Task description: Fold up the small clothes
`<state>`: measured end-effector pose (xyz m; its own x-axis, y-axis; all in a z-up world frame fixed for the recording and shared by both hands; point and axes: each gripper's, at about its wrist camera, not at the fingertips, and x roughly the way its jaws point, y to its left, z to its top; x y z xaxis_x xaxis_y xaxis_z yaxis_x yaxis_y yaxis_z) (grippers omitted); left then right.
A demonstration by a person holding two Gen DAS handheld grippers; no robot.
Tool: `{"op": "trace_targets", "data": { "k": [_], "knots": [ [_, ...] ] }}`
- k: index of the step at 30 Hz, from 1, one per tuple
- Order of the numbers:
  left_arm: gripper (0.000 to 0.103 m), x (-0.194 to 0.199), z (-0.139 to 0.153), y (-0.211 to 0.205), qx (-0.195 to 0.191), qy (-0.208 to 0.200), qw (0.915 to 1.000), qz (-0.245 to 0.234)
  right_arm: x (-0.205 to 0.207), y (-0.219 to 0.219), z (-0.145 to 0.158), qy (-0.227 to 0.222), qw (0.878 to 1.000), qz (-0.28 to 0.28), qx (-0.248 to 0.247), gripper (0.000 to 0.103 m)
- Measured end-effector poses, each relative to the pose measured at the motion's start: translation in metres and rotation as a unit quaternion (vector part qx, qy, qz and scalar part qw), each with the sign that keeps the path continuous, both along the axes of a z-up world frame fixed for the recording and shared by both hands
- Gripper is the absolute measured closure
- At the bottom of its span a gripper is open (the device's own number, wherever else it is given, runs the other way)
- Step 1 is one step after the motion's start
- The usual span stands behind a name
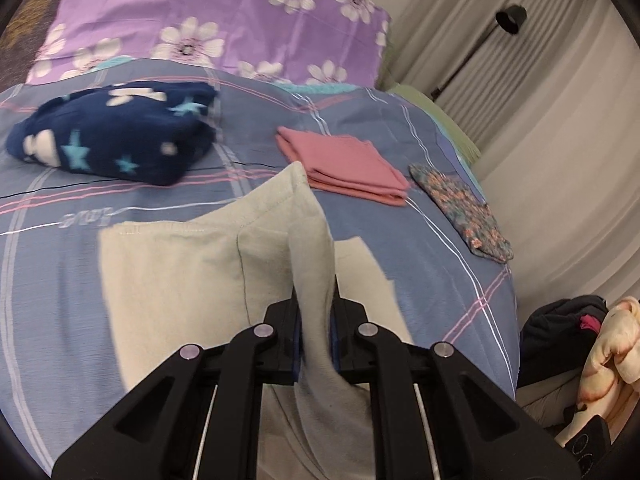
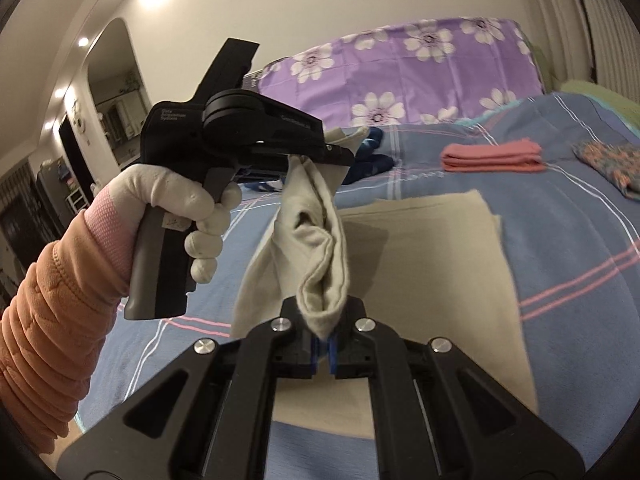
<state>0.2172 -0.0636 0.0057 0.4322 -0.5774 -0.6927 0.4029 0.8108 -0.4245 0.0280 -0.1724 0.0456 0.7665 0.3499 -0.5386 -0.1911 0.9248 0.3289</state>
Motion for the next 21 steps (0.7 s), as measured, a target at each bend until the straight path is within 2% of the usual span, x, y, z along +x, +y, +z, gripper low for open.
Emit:
{"op": "trace_targets", "data": {
  "k": [10,15,21],
  "knots": [
    [0.093,0.006,-0.033,-0.104,0.058,0.017,0.9975,-0.037,-0.013,-0.085,-0.041,0.049,0.995,-0.068,0.055,0.1],
    [0.093,0.007,-0.054,-0.131,0.104,0.02,0.9936,-0.04,-0.015,-0.103,-0.061,0.077,0.991,-0.074,0.077,0.1],
    [0.091,0.007,-0.063,-0.143,0.134,0.013,0.9901,-0.039,-0.012,-0.115,-0.074,0.093,0.988,-0.067,0.107,0.1]
  ]
}}
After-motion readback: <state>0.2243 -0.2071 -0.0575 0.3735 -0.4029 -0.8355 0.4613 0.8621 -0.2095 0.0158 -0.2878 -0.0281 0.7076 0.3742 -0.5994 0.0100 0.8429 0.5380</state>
